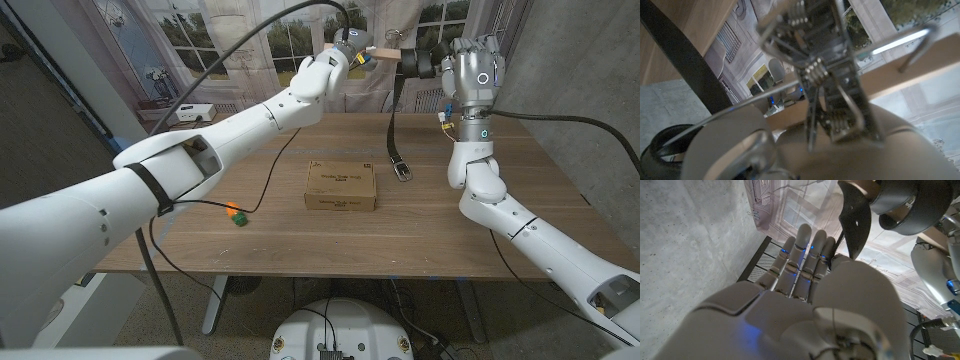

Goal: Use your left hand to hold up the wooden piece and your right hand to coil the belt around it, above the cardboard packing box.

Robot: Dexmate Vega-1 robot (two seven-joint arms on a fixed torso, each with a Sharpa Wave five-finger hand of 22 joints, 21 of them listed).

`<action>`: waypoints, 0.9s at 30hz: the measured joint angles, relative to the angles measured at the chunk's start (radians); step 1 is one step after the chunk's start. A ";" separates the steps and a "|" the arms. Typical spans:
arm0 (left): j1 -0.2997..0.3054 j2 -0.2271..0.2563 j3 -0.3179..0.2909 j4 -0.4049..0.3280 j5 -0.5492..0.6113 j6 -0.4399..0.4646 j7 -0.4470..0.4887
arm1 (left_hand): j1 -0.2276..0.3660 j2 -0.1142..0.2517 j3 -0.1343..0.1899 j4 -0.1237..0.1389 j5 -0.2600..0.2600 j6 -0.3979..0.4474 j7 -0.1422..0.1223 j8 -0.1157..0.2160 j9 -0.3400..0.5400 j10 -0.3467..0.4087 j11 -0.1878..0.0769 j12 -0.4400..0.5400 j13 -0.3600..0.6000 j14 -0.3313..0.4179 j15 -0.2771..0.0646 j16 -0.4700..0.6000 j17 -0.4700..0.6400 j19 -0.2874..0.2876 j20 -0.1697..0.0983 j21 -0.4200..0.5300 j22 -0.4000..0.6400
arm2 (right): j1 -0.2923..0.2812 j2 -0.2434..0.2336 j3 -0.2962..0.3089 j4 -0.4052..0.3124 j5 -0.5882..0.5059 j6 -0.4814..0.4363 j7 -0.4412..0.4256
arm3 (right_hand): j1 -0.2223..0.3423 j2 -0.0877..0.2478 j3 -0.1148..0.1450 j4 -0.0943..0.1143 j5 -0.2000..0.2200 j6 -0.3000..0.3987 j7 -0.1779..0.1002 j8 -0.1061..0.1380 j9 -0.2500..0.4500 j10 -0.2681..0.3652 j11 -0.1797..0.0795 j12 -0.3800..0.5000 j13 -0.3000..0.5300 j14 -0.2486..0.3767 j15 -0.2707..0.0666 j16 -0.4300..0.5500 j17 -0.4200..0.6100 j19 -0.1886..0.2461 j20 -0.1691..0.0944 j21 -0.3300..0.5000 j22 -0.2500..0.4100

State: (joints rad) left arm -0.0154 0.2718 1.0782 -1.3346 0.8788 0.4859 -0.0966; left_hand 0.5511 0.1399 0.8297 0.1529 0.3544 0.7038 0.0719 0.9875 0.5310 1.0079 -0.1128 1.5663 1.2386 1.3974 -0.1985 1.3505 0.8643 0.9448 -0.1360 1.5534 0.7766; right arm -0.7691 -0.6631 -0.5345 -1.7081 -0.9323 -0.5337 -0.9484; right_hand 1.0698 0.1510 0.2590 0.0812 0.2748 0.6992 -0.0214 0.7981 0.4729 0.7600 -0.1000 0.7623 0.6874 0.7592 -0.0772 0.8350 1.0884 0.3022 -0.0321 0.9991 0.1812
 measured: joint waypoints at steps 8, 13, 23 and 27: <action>0.001 -0.004 0.000 -0.009 -0.003 0.019 0.016 | -0.001 0.000 0.000 0.000 -0.007 0.000 0.000 0.000 -0.003 -0.003 -0.003 0.000 0.000 0.000 0.000 0.000 0.000 0.000 0.000 -0.001 -0.003 | -0.064 0.118 0.117 0.099 -0.113 0.162 -0.100 | 0.035 -0.016 -0.027 -0.035 -0.009 -0.067 -0.067 -0.120 -0.103 -0.165 -0.022 -0.147 -0.130 -0.092 0.011 -0.263 -0.206 0.024 0.004 -0.012 -0.009; 0.001 -0.005 -0.001 -0.013 -0.009 0.037 0.020 | -0.001 0.000 0.000 0.000 -0.009 0.000 0.000 0.000 -0.003 -0.003 -0.003 0.000 0.000 0.003 -0.003 0.000 -0.003 0.000 0.000 -0.001 -0.003 | -0.101 0.228 0.244 0.139 -0.207 0.268 -0.127 | -0.074 -0.096 0.026 -0.099 0.012 -0.252 -0.132 -0.275 -0.185 -0.335 -0.012 -0.273 -0.202 -0.212 0.022 -0.402 -0.298 0.012 0.016 -0.052 -0.009; 0.001 0.002 -0.003 -0.041 -0.019 0.053 0.014 | -0.001 0.000 0.000 0.000 -0.010 0.000 0.000 0.000 -0.003 -0.003 -0.003 0.000 0.000 0.003 -0.003 0.000 0.000 0.000 0.000 -0.001 -0.004 | -0.148 0.358 0.420 0.173 -0.418 0.506 -0.159 | -0.296 -0.190 -0.073 -0.028 0.068 -0.553 -0.095 -0.508 -0.263 -0.583 0.026 -0.451 -0.289 -0.426 0.035 -0.526 -0.379 -0.082 0.074 -0.155 -0.009; 0.001 0.007 -0.003 -0.053 -0.020 0.059 0.009 | -0.001 0.000 0.000 0.000 -0.010 0.000 0.000 0.000 -0.003 -0.003 -0.003 0.000 0.000 0.003 -0.003 0.000 -0.002 0.000 0.000 -0.001 -0.004 | -0.159 0.373 0.447 0.175 -0.438 0.553 -0.163 | -0.410 -0.232 -0.137 0.016 0.083 -0.601 -0.086 -0.557 -0.272 -0.636 0.053 -0.497 -0.313 -0.496 0.038 -0.561 -0.407 -0.134 0.109 -0.207 -0.009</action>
State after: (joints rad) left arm -0.0147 0.2786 1.0751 -1.3880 0.8591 0.5447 -0.0880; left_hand 0.5504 0.1400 0.8296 0.1528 0.3449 0.7039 0.0721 0.9871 0.5281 1.0049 -0.1157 1.5663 1.2386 1.4007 -0.2017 1.3505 0.8622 0.9447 -0.1360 1.5525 0.7730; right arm -0.9280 -0.2901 -0.0878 -1.5326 -1.3705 0.0189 -1.1110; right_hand 0.6597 -0.0809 0.1215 0.0974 0.3574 0.0978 -0.1077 0.2411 0.2013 0.1238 -0.0474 0.2658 0.3745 0.2628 -0.0393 0.2742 0.6815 0.1681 0.0765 0.7916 0.1721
